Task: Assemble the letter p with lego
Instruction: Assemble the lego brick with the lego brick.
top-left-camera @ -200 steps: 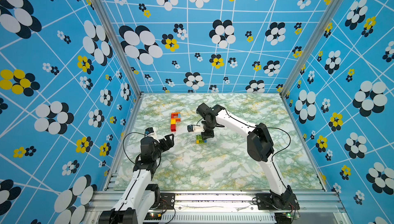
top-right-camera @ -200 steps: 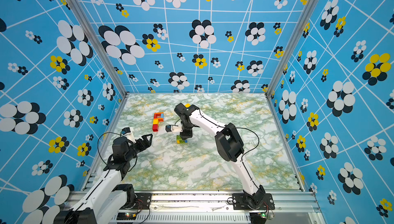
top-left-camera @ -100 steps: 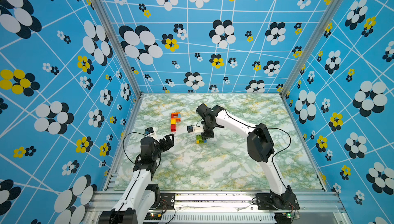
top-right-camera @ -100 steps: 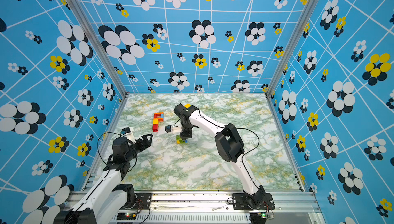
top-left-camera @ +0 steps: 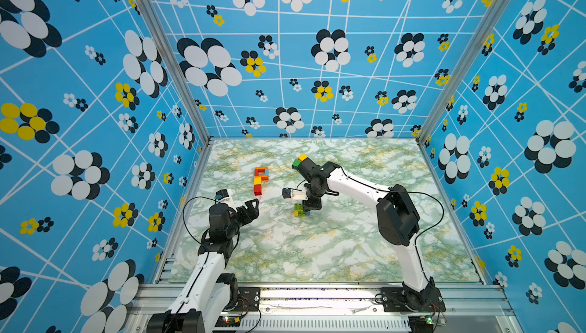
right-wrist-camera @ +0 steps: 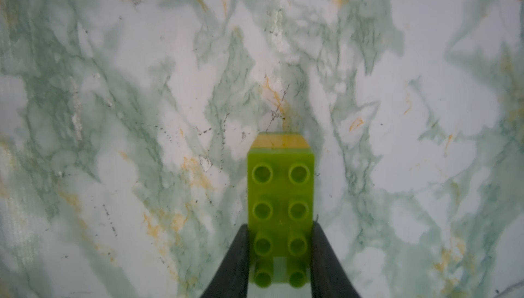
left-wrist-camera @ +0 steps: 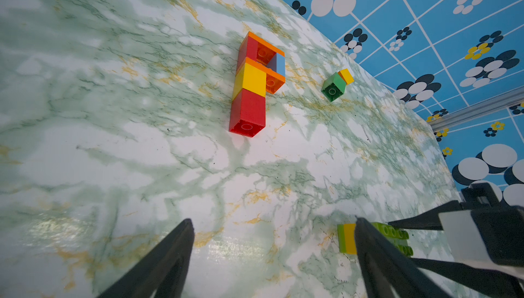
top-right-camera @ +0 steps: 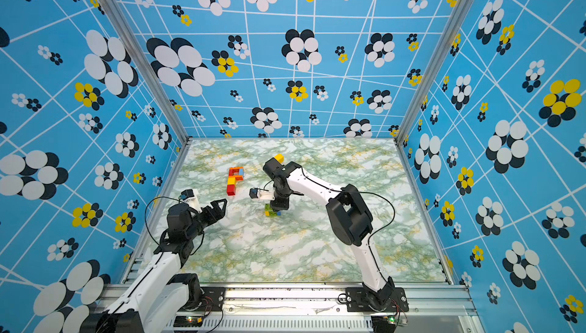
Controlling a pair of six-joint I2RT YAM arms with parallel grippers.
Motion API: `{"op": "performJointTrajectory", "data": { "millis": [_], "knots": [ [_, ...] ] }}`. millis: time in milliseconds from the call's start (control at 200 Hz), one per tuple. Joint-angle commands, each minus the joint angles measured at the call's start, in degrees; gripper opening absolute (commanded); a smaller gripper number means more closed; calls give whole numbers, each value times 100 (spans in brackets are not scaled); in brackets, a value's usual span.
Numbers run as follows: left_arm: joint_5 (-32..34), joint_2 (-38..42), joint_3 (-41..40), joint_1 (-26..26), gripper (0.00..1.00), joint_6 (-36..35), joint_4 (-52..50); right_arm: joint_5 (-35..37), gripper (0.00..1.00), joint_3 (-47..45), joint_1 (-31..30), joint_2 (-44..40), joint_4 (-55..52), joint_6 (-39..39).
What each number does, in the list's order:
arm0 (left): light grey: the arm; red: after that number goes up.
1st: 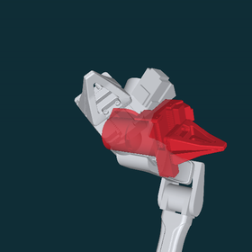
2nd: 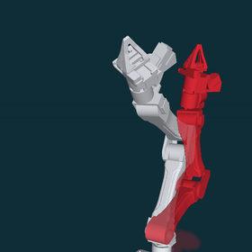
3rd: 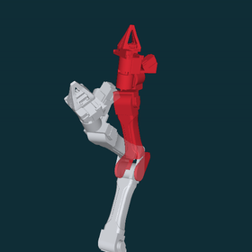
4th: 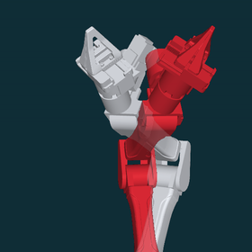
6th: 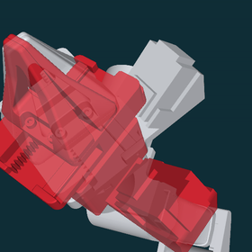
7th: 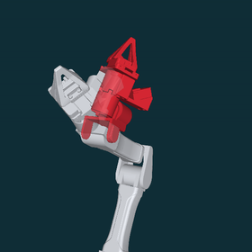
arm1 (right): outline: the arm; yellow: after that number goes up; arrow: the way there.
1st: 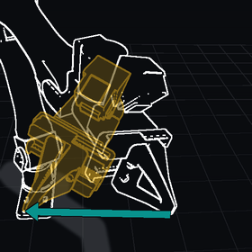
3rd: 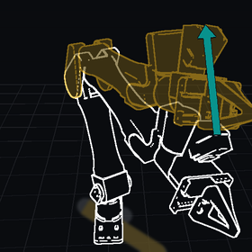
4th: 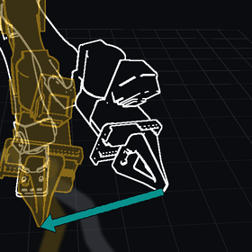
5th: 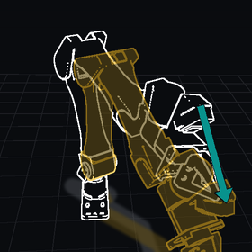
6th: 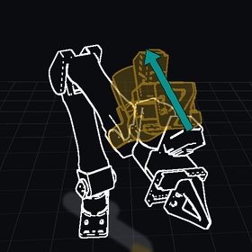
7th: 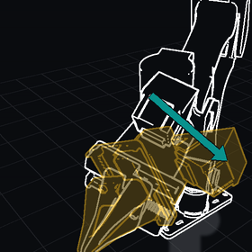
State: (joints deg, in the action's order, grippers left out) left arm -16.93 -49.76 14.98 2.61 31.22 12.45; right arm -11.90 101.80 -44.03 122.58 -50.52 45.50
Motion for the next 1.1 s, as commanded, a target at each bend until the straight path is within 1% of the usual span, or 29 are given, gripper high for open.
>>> {"op": "performJointTrajectory", "data": {
  "millis": [0, 80, 125, 245, 320, 405, 475, 540, 575, 635, 690, 800, 875, 969, 1094],
  "knots": [
    [-3, -60, -39, 43, 90, -110, 104, -32, 19, -593, 121, -341, -60, -381],
    [-10, -132, -12, 42, 90, -114, 100, -41, 20, -958, 148, -582, 212, -457],
    [-12, -192, 24, 25, 90, -112, 96, -33, 22, -1338, 149, -713, 398, -471],
    [64, -403, 159, -119, 89, -150, 25, 81, 34, -1904, 138, -1053, 1051, -543],
    [139, -546, 294, -270, 89, -199, -22, 65, 40, -1958, 123, -1147, 1122, -587],
    [237, -711, 512, -476, 89, -251, -121, 89, 51, -1910, 125, -1191, 1124, -677],
    [320, -879, 751, -655, 89, -292, -239, 183, 63, -1838, 123, -1210, 1079, -830],
    [390, -1136, 1126, -810, 89, -368, -485, 193, 66, -1695, 126, -1262, 873, -930],
    [421, -1339, 1410, -902, 89, -437, -678, 147, 69, -1702, 125, -1350, 847, -975],
    [461, -1798, 1931, -1069, 89, -572, -965, 75, 78, -1812, 123, -1584, 901, -1072],
    [519, -2336, 2503, -1221, 89, -682, -1271, 197, 81, -1993, 123, -1849, 1112, -1226],
    [521, -3593, 3837, -1496, 88, -941, -2023, 651, 81, -2357, 220, -2391, 1570, -1802],
    [552, -4414, 4780, -1724, 88, -1224, -2545, 619, 81, -2667, 367, -2846, 1966, -2386],
    [681, -5395, 6003, -1953, 88, -1644, -3318, 496, 81, -3348, 483, -3563, 2868, -3184],
    [907, -6532, 7502, -2161, 87, -2061, -4145, 667, 84, -4333, 528, -4476, 4086, -4100]
  ]
}}
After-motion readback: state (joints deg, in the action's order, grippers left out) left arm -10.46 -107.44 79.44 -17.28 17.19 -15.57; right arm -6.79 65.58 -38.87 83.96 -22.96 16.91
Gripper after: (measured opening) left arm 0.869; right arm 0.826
